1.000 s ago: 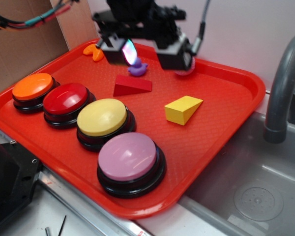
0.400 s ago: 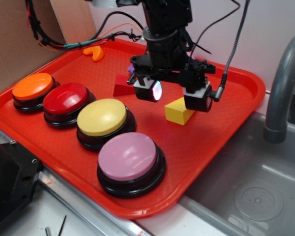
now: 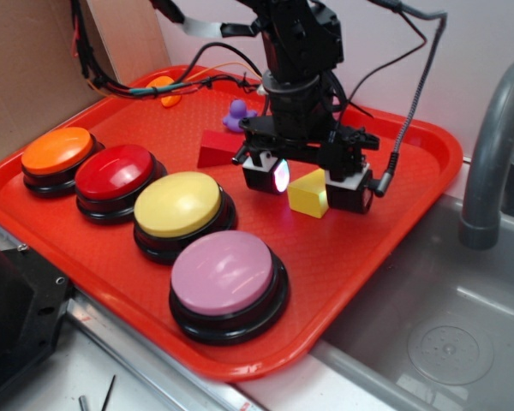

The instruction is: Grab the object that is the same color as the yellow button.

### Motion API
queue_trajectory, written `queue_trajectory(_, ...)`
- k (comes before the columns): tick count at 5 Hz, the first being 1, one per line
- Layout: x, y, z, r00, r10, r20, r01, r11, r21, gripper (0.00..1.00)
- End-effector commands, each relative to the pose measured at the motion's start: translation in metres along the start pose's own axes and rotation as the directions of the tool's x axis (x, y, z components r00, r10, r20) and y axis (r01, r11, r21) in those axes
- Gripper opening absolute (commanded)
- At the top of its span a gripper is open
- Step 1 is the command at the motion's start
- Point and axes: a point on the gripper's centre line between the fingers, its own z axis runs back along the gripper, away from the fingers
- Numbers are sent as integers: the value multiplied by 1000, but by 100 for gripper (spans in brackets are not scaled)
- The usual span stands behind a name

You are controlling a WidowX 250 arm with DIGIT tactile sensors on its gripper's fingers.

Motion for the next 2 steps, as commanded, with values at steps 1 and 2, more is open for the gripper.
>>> queue_trajectory(1, 13, -3, 6, 999, -4, 48, 6, 998, -56, 0)
queue_trajectory(2, 10, -2, 11, 998, 6, 58, -3, 999, -51, 0)
